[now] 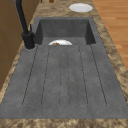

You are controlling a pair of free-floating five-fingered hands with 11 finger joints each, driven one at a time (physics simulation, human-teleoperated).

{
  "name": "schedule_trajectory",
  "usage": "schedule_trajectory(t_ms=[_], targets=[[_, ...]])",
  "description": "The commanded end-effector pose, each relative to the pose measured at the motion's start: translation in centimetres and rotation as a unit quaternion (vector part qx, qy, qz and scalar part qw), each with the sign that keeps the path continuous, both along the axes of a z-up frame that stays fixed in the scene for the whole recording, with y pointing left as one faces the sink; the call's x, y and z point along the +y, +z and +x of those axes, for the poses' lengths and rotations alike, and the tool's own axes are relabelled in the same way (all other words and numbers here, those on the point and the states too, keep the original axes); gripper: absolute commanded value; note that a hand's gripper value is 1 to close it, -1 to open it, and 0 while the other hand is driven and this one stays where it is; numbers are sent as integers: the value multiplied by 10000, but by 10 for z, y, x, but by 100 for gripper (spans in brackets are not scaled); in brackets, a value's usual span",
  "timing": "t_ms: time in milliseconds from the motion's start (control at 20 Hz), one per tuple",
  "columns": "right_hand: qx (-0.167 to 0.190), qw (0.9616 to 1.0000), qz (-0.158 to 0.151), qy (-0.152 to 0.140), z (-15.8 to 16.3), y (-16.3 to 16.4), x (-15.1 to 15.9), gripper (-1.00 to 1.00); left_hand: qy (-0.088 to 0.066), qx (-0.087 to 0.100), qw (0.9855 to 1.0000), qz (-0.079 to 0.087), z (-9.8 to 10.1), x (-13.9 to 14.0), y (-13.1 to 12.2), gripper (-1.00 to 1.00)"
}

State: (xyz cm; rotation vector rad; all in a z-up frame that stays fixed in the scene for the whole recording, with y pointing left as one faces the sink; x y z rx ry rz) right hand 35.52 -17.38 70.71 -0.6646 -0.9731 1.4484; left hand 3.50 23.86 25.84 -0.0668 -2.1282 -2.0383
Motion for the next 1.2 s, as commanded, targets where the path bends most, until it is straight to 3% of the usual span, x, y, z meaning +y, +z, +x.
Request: schedule_trajectory(t_ms=[0, 650, 950, 1150], targets=[[322, 9991, -251, 121, 23, -5, 0, -100, 0, 0, 10000, 0, 0, 0, 0, 0], [571, 9971, -487, 94, 95, -75, 15, -100, 0, 0, 10000, 0, 0, 0, 0, 0], [-65, 9991, -225, 361, 114, -91, 27, -100, 0, 0, 10000, 0, 0, 0, 0, 0], [-208, 9979, 103, 601, 132, -94, 29, -100, 0, 0, 10000, 0, 0, 0, 0, 0]])
